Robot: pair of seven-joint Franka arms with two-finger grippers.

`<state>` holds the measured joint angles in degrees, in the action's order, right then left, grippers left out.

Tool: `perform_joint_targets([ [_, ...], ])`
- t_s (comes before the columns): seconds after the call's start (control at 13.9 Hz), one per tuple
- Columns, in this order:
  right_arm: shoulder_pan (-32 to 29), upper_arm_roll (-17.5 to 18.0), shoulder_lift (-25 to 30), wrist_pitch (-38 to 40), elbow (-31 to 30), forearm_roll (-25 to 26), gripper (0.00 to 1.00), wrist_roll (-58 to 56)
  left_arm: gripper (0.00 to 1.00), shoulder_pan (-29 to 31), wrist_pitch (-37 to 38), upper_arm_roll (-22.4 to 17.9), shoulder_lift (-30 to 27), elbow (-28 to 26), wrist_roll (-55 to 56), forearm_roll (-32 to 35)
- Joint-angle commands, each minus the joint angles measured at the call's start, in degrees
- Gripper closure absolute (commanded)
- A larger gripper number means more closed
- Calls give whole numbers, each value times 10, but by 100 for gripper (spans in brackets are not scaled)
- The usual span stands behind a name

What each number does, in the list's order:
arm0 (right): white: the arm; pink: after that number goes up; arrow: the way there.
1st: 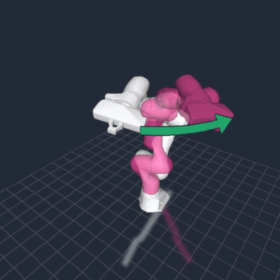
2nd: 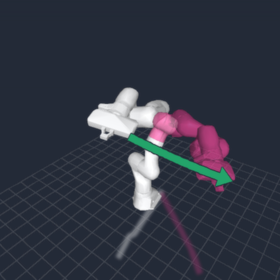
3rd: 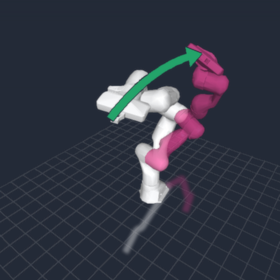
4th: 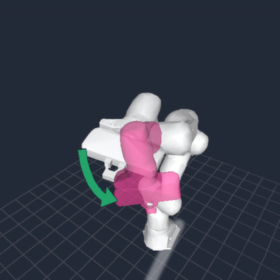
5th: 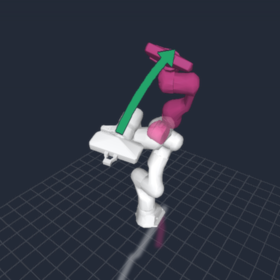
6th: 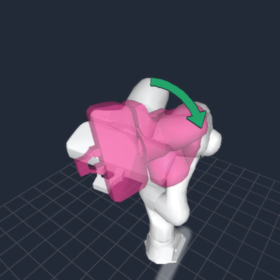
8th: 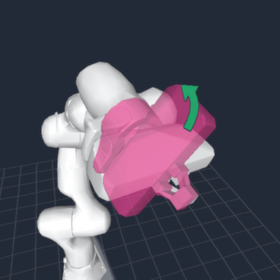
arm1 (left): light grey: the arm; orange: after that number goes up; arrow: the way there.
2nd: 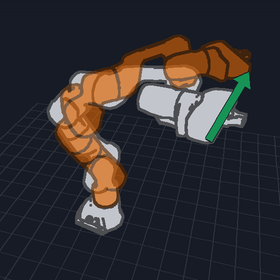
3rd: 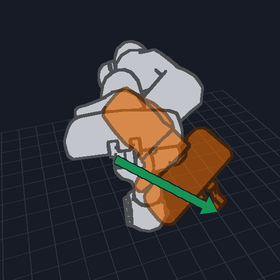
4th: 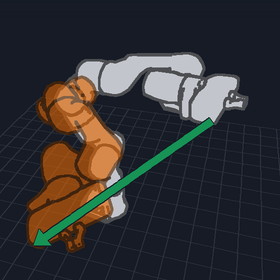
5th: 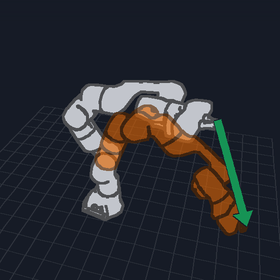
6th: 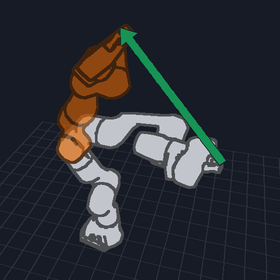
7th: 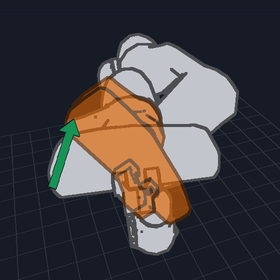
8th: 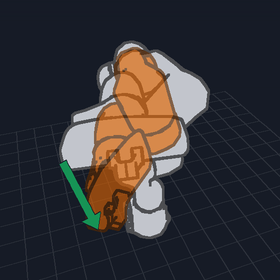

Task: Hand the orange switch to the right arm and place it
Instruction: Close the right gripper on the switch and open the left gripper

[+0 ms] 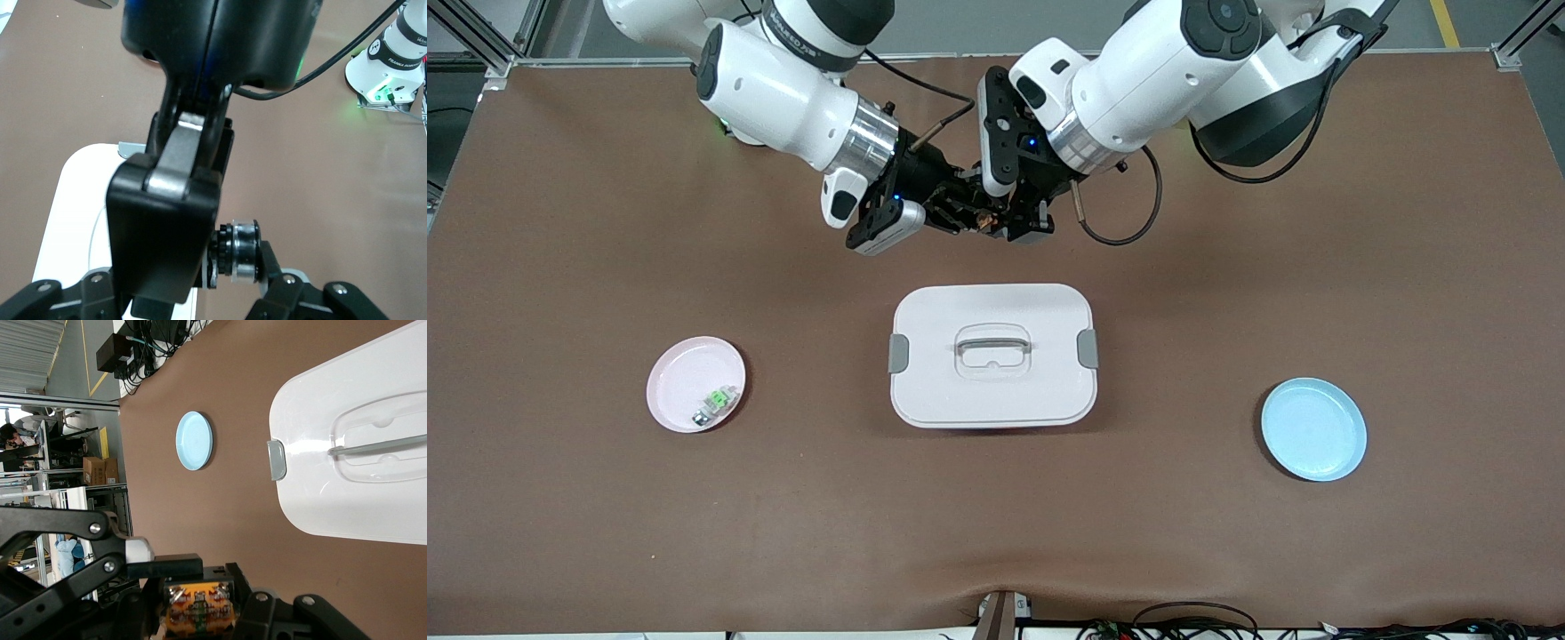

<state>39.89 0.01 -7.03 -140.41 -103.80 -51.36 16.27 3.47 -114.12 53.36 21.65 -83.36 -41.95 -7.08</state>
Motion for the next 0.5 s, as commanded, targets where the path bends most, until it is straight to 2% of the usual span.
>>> perform_joint_targets([
  [0.0,3,-4,1,5,11,-10,87,0,100,-5,0,2,3,6,9,15],
  [0.14,4,-4,1,5,11,-10,97,2,100,-4,0,2,3,6,10,15],
  [0.29,5,-4,1,3,11,-11,100,3,100,-5,0,2,2,6,28,14],
  [0.36,5,-4,0,3,11,-11,100,3,96,-5,0,2,1,6,36,15],
  [0.43,6,-4,0,2,11,-12,100,4,9,-3,0,2,1,5,37,14],
])
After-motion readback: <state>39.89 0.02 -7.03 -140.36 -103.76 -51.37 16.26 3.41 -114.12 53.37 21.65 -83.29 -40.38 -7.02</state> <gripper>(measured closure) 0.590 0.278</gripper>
